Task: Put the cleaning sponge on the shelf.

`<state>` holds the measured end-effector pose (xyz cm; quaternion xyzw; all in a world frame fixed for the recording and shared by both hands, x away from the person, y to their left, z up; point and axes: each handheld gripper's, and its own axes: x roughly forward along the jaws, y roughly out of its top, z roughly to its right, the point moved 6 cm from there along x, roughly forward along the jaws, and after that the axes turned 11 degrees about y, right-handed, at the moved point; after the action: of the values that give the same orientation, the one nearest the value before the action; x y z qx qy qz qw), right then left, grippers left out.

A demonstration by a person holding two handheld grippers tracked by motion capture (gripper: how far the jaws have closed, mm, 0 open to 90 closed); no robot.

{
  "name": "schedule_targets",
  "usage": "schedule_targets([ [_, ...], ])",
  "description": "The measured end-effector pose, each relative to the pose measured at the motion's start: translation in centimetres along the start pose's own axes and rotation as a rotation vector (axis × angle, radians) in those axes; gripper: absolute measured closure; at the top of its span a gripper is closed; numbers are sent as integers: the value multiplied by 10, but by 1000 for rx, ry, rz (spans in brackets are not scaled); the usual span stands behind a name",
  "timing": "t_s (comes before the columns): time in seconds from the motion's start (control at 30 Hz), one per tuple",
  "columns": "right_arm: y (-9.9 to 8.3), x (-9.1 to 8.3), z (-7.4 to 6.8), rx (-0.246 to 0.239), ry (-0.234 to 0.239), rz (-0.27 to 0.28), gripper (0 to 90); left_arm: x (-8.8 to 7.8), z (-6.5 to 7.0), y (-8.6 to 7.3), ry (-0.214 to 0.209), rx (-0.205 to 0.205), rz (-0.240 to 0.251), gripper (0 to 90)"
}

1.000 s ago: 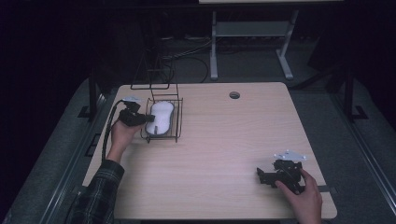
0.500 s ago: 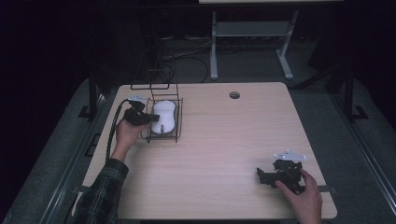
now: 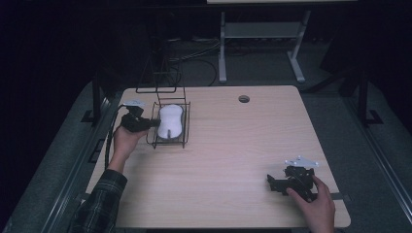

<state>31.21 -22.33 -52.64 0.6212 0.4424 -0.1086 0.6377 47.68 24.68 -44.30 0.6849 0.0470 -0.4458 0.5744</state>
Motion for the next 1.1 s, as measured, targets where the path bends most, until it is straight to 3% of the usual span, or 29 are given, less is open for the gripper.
schedule_targets([
  [0.37, 0, 0, 0, 0, 0, 0, 0, -24, 2, -8, -6, 7, -13, 898],
  [0.7, 0, 0, 0, 0, 0, 0, 0, -46, 12, -21, -17, 18, -17, 882],
  [0.87, 0, 0, 0, 0, 0, 0, 0, -55, 21, -29, -26, 22, -17, 822],
  [1.1, 0, 0, 0, 0, 0, 0, 0, -66, 41, -43, -25, 63, -24, 746],
])
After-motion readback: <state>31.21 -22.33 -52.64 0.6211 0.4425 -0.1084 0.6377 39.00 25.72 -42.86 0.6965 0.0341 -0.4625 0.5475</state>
